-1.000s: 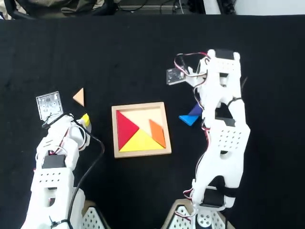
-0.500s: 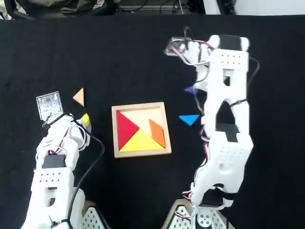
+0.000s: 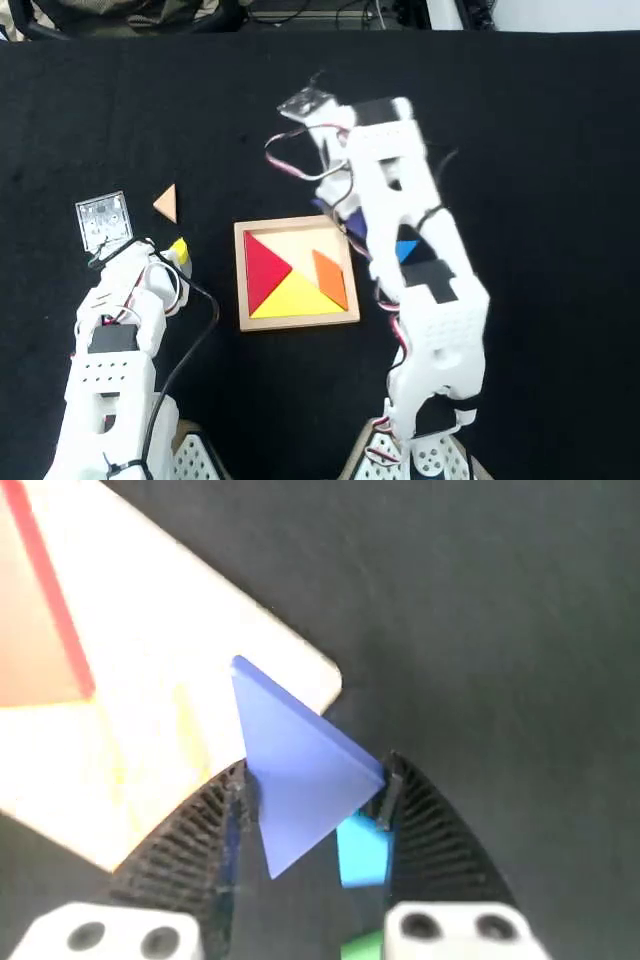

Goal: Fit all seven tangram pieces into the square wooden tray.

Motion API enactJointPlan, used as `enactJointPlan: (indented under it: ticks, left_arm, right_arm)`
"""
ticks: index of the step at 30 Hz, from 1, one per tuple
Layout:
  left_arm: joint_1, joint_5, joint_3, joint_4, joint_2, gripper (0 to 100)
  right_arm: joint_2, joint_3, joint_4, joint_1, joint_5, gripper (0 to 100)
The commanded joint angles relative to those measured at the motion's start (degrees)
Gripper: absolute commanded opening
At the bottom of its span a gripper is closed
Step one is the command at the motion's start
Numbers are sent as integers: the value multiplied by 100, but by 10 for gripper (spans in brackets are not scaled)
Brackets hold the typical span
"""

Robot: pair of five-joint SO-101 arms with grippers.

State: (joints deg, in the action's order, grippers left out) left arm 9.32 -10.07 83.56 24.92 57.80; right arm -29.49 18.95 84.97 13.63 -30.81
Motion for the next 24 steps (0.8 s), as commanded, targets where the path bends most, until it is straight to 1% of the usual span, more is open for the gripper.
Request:
enactJointPlan:
  ticks: [1,6,11,15,24]
  left_arm:
    - [-66,-44,-57,-88,18,177]
    - [-66,-44,-57,-114,18,177]
    - [-66,-44,-57,-114,18,177]
    - [-66,-44,-57,-88,18,177]
    - [-66,-44,-57,-88,18,177]
  right_arm:
    - [374,-400,-782,105,53,94]
    - [365,-743,-976,132,79,93]
    - [400,-822,-932,510,527,93]
    - [356,-892,-967,782,536,93]
    - [391,-1147,-1064,774,501,93]
